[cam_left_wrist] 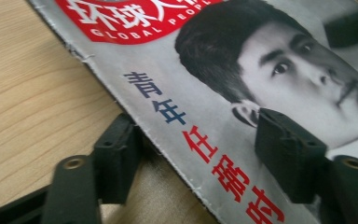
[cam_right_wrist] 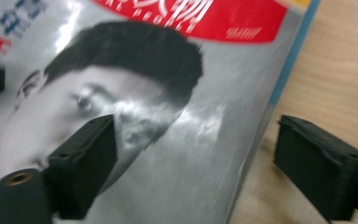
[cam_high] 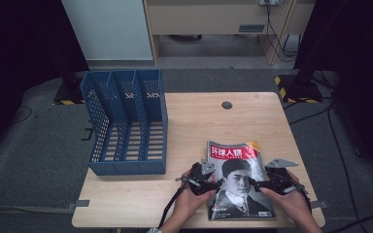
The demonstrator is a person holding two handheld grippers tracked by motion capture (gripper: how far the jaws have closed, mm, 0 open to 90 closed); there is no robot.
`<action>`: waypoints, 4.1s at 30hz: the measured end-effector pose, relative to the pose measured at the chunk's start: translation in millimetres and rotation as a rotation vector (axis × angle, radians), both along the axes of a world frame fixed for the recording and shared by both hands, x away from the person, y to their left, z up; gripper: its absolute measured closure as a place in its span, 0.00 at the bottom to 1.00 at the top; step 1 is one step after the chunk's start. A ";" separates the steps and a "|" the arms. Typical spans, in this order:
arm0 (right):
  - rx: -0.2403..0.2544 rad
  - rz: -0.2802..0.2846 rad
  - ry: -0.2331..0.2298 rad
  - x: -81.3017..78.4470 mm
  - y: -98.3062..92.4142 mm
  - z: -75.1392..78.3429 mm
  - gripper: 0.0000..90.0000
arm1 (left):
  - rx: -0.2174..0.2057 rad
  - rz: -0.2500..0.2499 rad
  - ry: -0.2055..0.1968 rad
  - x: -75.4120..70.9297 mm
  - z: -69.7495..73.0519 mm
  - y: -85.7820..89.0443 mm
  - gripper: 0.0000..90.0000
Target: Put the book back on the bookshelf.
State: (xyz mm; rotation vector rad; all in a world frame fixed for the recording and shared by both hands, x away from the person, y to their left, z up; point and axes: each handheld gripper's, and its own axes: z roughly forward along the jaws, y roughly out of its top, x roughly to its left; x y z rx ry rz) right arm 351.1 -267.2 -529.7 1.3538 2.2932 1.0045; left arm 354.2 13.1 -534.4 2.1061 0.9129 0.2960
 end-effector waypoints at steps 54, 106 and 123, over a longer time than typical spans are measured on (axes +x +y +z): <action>0.009 0.030 -0.062 2.6 11.8 -3.7 0.40 | -0.136 0.028 0.036 8.3 6.5 23.9 0.74; 0.038 0.065 -0.079 9.4 13.9 -6.7 0.39 | -0.006 -0.129 0.136 86.1 40.9 -7.1 0.48; 0.037 0.061 -0.085 9.7 13.1 -6.7 0.41 | -0.029 -0.136 0.142 93.9 35.6 -14.4 0.54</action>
